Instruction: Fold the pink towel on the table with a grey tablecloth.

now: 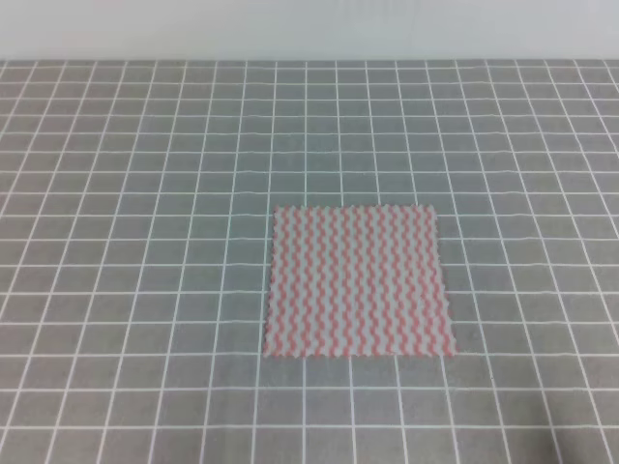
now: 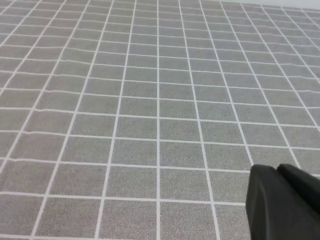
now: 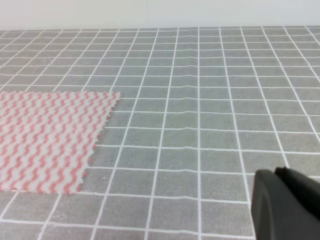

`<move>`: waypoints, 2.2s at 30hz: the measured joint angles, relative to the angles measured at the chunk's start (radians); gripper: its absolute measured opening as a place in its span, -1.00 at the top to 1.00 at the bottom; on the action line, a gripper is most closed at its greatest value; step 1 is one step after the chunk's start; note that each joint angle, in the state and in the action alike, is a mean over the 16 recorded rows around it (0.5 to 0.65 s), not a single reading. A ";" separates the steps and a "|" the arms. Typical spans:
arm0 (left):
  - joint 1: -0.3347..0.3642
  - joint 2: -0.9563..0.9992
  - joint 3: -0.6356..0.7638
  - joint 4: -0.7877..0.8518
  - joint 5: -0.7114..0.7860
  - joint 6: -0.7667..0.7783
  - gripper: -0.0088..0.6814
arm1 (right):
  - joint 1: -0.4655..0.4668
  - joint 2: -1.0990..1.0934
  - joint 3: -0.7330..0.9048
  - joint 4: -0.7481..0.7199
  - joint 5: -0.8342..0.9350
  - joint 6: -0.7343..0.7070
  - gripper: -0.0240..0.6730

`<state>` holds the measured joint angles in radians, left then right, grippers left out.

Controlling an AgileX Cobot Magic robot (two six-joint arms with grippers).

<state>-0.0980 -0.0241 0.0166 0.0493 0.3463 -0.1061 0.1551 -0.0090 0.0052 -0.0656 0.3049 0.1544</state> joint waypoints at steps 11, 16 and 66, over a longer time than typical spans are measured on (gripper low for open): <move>0.000 0.006 -0.003 0.000 0.003 0.000 0.98 | 0.000 -0.004 0.002 0.000 -0.001 0.000 0.98; 0.000 0.006 -0.001 0.000 0.002 0.000 0.98 | 0.000 -0.006 0.003 0.000 -0.002 0.000 0.98; -0.001 0.011 -0.009 0.000 0.006 0.001 0.98 | 0.000 -0.004 0.003 -0.003 -0.008 0.000 0.98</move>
<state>-0.0994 -0.0134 0.0078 0.0495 0.3520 -0.1055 0.1552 -0.0128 0.0083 -0.0688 0.2970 0.1546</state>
